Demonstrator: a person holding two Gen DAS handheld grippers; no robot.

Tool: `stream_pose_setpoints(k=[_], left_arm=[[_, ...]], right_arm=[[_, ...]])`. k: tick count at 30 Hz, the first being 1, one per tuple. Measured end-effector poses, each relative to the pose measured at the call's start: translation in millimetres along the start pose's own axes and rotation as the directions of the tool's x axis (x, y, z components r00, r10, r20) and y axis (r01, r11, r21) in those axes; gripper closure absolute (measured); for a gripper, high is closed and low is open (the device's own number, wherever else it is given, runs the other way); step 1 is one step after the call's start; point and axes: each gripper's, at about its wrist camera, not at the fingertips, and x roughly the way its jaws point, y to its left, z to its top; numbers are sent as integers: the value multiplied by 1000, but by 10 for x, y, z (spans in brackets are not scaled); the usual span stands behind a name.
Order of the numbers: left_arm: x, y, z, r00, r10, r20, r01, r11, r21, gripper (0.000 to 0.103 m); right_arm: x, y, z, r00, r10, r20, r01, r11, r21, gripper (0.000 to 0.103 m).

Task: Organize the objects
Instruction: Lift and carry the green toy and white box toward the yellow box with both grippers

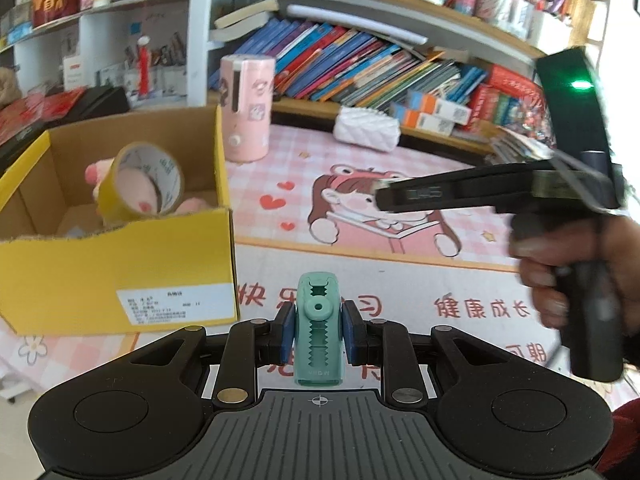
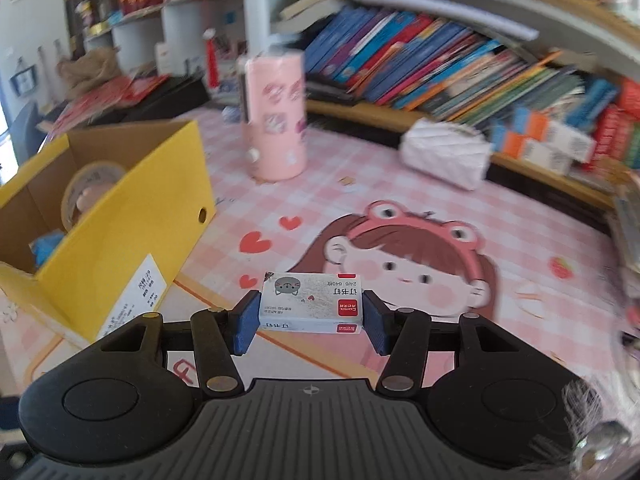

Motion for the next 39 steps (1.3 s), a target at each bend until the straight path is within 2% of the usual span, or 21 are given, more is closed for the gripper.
stream_pose_setpoints(k=[7,11,15,22,29,39], left_arm=[[-257,202,-11,998,-51,43,50,998,28,80],[-408,363,-76,997,-70,44,69,997,27,80],[-525,508,-164,995,-87,39,86,996,22,80],[-736,702,-333,993,-113,23,112,993,35,80],[-938,912,-505,994,-109,11,109,993,41,80],[-1197,1208,-613,997,-70,42,69,997,18,80]], right_arm=[[-707,88,-195,996,-90,22,86,987,133,52],[-931,255,-400,992,-130,-5,128,971,202,52],[-1021,486,-593,988,-150,-47,157,963,220,52],[-1169,855,-839,985,-155,-81,170,956,237,52],[-1215,1221,-1036,983,-137,-124,164,959,233,52],[-1229,1706,-1062,988,-83,-132,106,979,174,52]])
